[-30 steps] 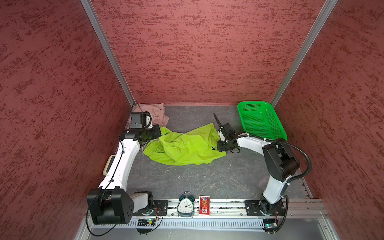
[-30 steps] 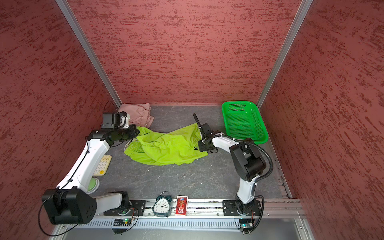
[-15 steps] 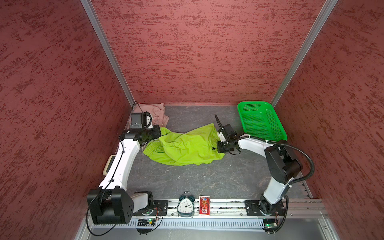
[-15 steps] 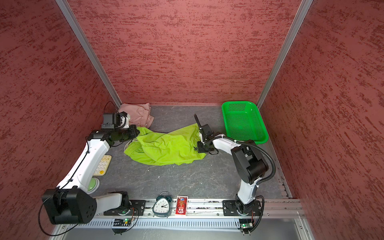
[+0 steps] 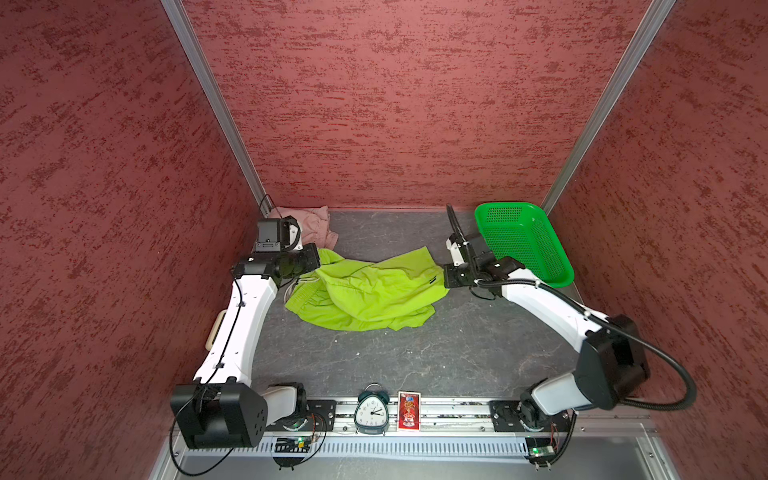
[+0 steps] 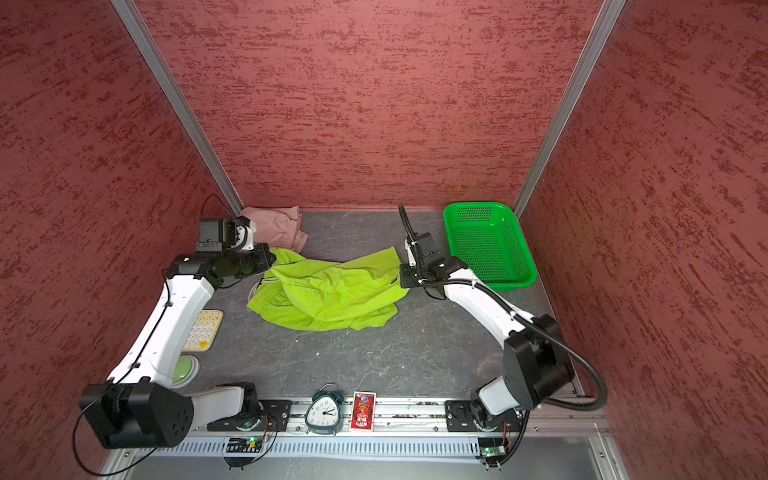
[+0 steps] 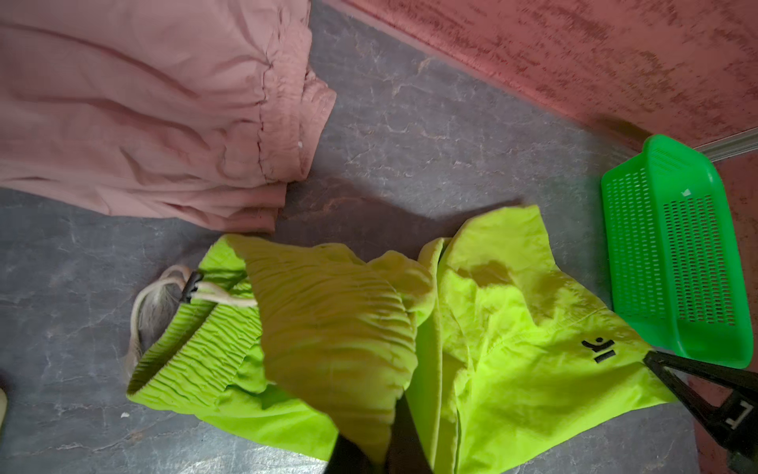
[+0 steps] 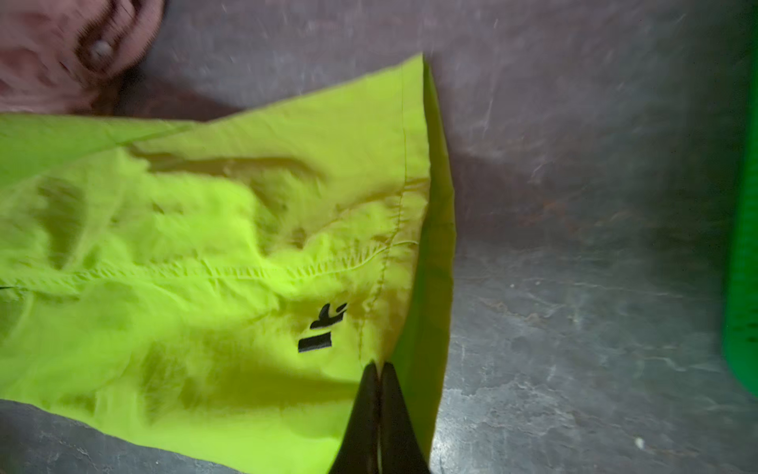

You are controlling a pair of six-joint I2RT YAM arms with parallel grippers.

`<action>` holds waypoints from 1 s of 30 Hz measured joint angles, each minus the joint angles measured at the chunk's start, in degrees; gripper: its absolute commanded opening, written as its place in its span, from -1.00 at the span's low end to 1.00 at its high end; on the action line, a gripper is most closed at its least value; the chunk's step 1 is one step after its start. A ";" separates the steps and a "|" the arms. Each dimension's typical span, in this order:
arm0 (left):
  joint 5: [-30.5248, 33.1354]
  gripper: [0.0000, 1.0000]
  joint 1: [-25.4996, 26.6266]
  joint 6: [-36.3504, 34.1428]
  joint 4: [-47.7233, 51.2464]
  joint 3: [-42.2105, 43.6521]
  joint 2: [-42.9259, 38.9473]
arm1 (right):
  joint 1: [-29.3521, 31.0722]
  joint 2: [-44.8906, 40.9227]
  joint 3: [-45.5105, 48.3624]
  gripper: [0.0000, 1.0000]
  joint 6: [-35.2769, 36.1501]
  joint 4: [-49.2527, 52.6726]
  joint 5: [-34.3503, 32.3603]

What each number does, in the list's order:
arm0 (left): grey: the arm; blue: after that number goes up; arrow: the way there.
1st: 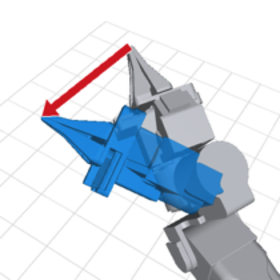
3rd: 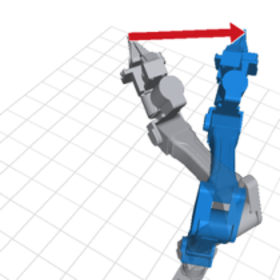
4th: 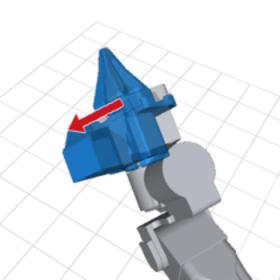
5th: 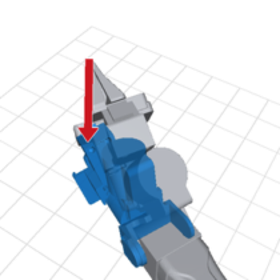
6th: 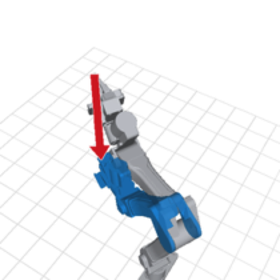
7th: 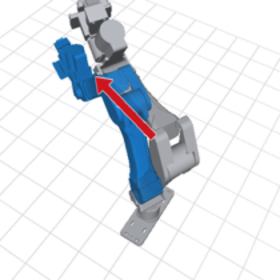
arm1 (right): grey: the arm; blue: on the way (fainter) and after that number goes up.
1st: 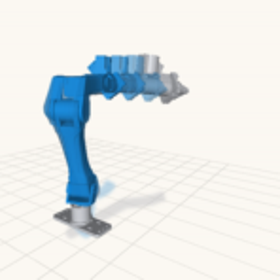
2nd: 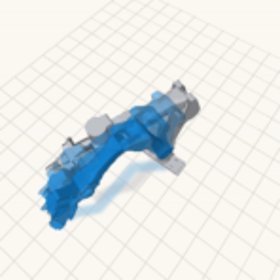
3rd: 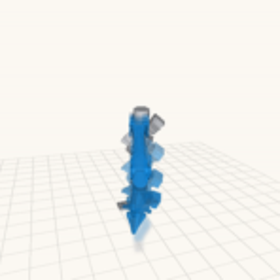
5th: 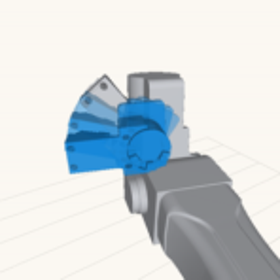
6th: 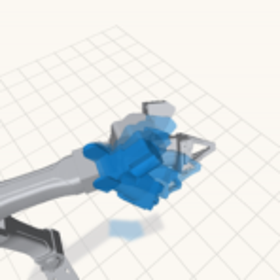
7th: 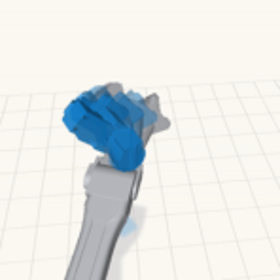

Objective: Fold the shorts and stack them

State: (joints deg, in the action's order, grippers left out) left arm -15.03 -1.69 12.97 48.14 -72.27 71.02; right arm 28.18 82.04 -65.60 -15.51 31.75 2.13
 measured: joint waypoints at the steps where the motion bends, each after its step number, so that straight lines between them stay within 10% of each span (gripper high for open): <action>1: -0.59 -1.00 0.00 -0.15 0.55 -1.46 -0.31 | 0.00 -2.64 -0.22 -1.00 0.31 -0.31 -0.98; 13: -10.51 -1.00 10.08 -0.79 7.91 -20.59 -6.58 | 0.00 -24.35 -14.73 -1.00 7.19 -4.63 -10.75; 21: -7.93 -1.00 12.57 0.26 16.59 -35.41 -5.95 | -1.99 -16.26 -30.42 -1.00 12.87 -0.94 -17.25; 30: 2.32 -1.00 5.79 -1.33 17.03 -24.96 1.99 | -12.87 2.97 -34.12 -1.00 11.54 -0.83 -8.55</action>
State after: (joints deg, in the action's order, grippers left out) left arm -12.71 4.10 11.64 65.17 -97.23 73.01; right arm 15.31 85.01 -99.72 -3.97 30.92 -6.42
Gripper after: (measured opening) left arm 0.066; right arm 0.046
